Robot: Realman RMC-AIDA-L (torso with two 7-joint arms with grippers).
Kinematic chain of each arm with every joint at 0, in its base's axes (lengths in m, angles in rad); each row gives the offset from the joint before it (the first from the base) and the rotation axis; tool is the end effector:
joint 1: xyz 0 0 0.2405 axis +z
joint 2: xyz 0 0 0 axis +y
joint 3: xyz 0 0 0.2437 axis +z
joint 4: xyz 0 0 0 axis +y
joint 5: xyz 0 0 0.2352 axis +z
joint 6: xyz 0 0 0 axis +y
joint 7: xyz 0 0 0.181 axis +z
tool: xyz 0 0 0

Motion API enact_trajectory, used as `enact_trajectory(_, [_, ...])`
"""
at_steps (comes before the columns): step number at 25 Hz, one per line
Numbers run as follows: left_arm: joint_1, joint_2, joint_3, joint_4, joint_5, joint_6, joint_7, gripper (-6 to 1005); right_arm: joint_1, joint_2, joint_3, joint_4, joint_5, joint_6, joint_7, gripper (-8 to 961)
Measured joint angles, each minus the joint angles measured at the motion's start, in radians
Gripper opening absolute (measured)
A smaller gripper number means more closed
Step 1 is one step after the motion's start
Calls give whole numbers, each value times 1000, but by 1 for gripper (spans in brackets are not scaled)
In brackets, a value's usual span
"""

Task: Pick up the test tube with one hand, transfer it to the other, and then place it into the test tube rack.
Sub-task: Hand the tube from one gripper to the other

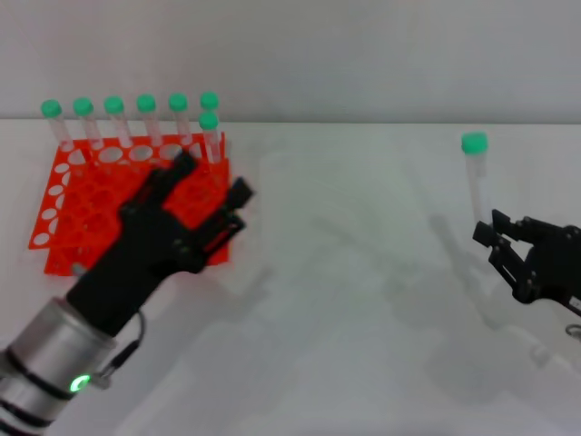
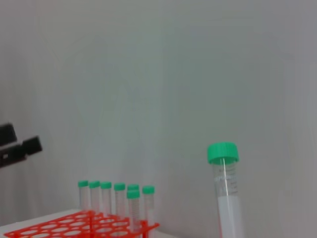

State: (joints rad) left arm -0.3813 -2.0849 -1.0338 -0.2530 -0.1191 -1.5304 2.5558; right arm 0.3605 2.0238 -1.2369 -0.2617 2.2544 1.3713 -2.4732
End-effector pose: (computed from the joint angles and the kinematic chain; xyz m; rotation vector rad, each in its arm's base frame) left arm -0.2250 0.3192 -0.0611 -2.0072 -0.4539 -1.3563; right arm 0.2963 0.3400 -0.0324 -2.1583 0.4208 0.9246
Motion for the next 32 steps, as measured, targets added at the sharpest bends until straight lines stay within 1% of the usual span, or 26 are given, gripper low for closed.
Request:
enact_trajectory(4, [-20, -4, 3, -69, 83, 60, 8, 877, 1, 2, 2, 44, 9, 4, -2, 186])
enact_trajectory(7, [-30, -6, 52, -147, 110, 154, 7, 877, 3, 4, 2, 84, 14, 4, -5, 186])
enact_trajectory(8, [-34, -7, 81, -178, 110, 195, 7, 877, 3, 4, 2, 93, 14, 6, -8, 185])
enact_trajectory(11, [-38, -7, 115, -225, 108, 268, 2, 877, 4, 5, -7, 102, 12, 24, -20, 185])
enact_trajectory(13, [-39, -8, 123, -237, 107, 293, -15, 877, 9, 5, -29, 102, 7, 41, -24, 185])
enact_trajectory(16, [-53, -8, 128, -242, 107, 332, -88, 877, 15, 4, -62, 96, 7, 57, -24, 186])
enact_trajectory(19, [-97, -9, 137, -243, 106, 379, -167, 876, 15, 4, -75, 100, 7, 77, -24, 186])
enact_trajectory(22, [-131, -11, 156, -245, 106, 408, -194, 876, 15, 4, -99, 102, 6, 85, -24, 185])
enact_trajectory(29, [-144, -14, 183, -289, 107, 480, -208, 876, 15, 4, -126, 93, 6, 99, -23, 186])
enact_trajectory(32, [-150, -15, 184, -297, 99, 523, -262, 876, 14, 4, -134, 93, 6, 100, -22, 186])
